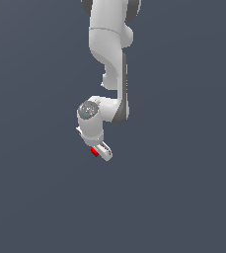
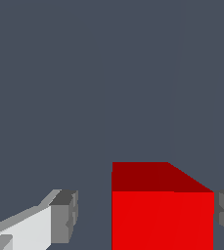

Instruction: Pick up the red cube and move it to a goal position.

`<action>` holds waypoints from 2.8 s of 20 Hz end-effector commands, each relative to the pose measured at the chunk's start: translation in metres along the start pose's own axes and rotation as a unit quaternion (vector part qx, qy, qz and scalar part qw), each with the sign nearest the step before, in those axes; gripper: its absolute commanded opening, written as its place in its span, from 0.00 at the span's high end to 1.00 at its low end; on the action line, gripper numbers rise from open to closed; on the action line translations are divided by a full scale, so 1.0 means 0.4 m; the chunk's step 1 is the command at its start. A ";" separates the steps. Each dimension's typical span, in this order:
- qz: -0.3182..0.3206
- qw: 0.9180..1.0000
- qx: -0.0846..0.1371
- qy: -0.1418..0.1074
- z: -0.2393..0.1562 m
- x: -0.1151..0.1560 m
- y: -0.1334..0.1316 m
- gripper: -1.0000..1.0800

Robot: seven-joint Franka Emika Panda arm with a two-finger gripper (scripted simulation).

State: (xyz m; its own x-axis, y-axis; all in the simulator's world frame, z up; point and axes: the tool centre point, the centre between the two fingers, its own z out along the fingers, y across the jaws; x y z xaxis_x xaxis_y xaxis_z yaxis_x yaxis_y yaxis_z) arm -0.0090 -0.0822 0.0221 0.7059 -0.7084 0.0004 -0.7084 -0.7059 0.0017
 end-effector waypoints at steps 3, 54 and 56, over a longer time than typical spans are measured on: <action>0.006 1.000 0.000 0.000 0.005 0.001 0.001 1.00; 0.007 1.000 0.000 0.000 -0.908 -0.049 -0.042 1.00; 0.006 1.000 0.000 0.000 -0.952 -0.050 -0.046 1.00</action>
State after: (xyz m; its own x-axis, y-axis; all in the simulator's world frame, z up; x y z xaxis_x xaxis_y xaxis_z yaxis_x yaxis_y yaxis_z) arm -0.0096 -0.0556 0.3887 0.6965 -0.7176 0.0017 -0.7176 -0.6965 0.0006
